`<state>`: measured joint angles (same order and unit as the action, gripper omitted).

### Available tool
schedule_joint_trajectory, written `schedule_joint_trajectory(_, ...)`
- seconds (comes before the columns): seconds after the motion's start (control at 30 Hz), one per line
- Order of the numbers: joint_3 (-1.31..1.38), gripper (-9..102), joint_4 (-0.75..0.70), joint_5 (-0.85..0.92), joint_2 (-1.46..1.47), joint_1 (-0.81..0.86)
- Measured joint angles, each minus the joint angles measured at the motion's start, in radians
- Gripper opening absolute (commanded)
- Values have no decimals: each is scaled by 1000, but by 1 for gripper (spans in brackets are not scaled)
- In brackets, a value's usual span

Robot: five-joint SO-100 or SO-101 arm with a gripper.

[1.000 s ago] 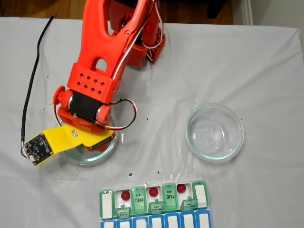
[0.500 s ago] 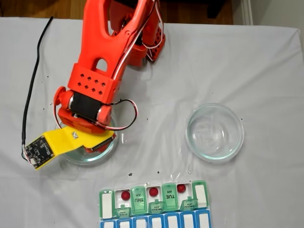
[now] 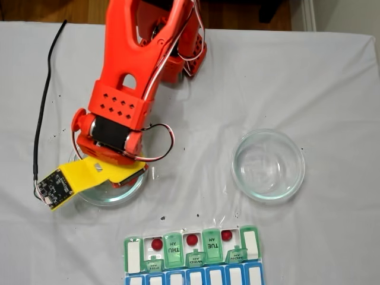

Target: Sort medicines into box.

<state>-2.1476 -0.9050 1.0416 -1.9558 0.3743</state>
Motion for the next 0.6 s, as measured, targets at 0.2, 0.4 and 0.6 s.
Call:
schedule_joint_trajectory(0.2, -12, 14, 11, 18, -35, 0)
schedule_joint_trajectory(0.4, -23, 13, 11, 21, -35, 0)
schedule_joint_trajectory(0.6, -26, 13, 11, 31, -35, 0)
